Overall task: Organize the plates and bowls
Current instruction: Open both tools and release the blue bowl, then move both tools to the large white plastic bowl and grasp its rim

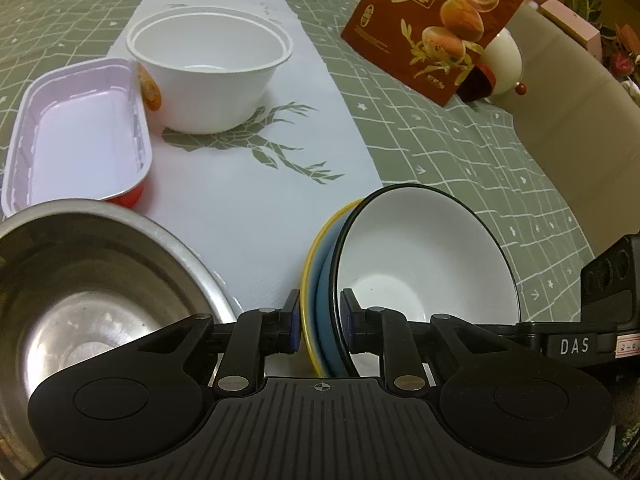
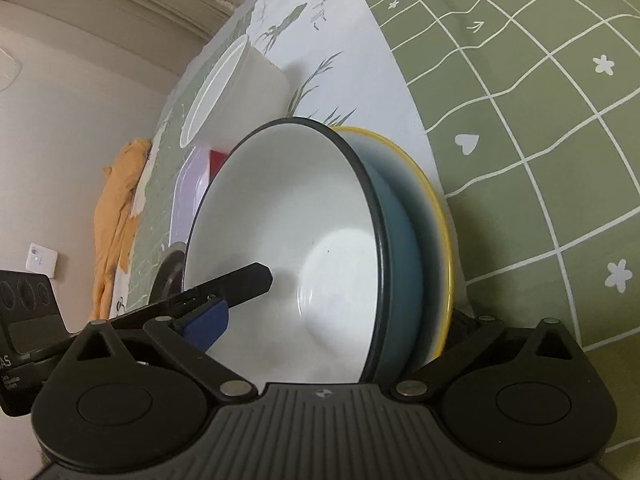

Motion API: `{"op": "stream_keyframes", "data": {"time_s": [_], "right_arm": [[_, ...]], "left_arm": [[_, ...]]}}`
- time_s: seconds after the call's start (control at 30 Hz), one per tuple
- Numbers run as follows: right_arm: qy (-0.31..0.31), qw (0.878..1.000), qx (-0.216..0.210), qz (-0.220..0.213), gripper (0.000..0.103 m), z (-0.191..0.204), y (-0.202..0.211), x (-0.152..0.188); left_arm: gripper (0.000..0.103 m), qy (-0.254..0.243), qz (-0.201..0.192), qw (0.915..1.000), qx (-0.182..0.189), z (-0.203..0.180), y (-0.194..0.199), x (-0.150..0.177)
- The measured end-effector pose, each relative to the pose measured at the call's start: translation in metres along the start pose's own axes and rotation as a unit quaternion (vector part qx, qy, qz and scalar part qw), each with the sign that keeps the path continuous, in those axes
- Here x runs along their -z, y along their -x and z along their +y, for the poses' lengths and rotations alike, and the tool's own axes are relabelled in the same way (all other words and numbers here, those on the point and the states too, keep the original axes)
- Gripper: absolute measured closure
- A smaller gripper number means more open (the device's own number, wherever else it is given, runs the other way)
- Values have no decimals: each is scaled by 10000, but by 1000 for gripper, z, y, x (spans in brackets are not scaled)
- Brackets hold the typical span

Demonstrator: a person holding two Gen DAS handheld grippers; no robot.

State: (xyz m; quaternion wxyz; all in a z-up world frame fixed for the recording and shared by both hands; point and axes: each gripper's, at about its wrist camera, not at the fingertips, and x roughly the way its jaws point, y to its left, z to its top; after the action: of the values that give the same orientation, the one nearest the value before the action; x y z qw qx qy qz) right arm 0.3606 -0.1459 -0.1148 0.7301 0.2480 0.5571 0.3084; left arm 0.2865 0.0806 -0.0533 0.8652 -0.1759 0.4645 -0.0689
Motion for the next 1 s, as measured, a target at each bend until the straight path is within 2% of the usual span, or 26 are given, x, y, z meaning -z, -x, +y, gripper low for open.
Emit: {"op": "stream_keyframes", "data": {"time_s": [0.23, 0.37, 0.43, 0.47, 0.57, 0.63, 0.73, 0.9, 1.0], "right_arm": [[-368, 9993, -56, 70, 0, -2, 2, 5], [11, 9991, -276, 308, 0, 0, 0, 8], [140, 9998, -56, 164, 8, 5, 5, 12], [315, 9991, 264, -47, 9, 10, 10, 13], [966, 9831, 1351, -775, 14, 27, 21, 19], [1190, 9727, 1741, -972, 19, 34, 22, 23], [1406, 9626, 2047, -1081, 24, 40, 20, 27], [2149, 9348, 2289, -1663, 23, 68, 45, 35], [2647, 9111, 2508, -1924, 15, 91, 67, 33]], "left_arm": [[82, 15, -75, 10000, 43, 2, 4, 0], [80, 49, -78, 9999, 84, 2, 5, 0], [79, 39, -69, 9999, 106, 1, 6, 0], [80, 36, -60, 9999, 89, 0, 6, 0], [80, 16, -2, 10000, 25, 0, 3, -1], [80, 47, 55, 10000, 24, 1, 0, -1], [79, 122, 76, 9999, 73, 2, 2, -2], [81, 119, -38, 9997, 206, 9, 24, -12], [81, 220, -319, 9981, 489, 20, 51, -28]]}}
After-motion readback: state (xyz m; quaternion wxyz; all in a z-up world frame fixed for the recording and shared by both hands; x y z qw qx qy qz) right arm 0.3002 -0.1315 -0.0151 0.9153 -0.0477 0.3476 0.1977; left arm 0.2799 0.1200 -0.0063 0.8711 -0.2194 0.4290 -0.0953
